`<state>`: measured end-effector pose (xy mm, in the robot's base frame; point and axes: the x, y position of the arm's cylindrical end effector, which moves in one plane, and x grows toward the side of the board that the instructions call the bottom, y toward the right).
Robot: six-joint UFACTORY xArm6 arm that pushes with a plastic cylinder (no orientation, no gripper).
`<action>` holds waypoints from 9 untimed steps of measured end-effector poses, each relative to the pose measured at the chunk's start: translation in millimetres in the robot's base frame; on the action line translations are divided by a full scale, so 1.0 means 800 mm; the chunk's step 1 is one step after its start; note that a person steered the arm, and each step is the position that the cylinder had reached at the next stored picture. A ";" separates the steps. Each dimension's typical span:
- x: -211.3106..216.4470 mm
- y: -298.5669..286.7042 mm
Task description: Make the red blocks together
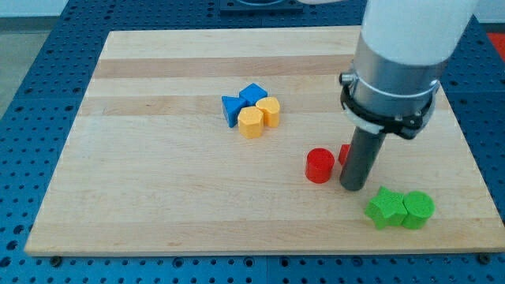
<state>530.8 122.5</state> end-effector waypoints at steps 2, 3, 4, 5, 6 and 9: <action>-0.036 0.023; -0.030 0.023; -0.019 0.012; 0.001 -0.008; 0.026 -0.039; 0.005 -0.072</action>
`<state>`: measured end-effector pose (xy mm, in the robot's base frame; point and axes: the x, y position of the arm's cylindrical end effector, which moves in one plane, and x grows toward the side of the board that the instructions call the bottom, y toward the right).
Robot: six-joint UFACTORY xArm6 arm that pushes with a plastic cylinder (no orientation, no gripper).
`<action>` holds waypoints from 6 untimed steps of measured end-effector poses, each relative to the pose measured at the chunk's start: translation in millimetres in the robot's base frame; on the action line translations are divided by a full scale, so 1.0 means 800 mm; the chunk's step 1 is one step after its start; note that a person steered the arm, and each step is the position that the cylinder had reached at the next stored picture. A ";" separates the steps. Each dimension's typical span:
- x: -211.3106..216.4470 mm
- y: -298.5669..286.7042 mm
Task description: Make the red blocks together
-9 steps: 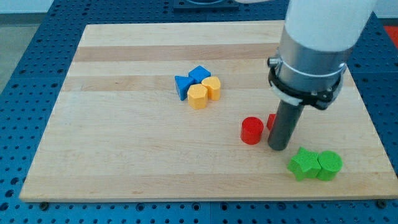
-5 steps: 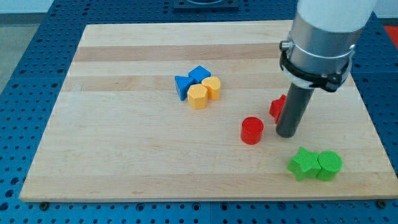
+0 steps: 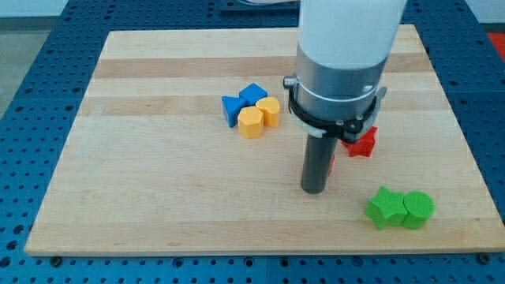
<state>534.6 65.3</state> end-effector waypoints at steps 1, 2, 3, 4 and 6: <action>-0.005 0.000; -0.005 -0.013; -0.006 -0.039; -0.007 -0.031; -0.031 0.032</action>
<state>509.6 90.7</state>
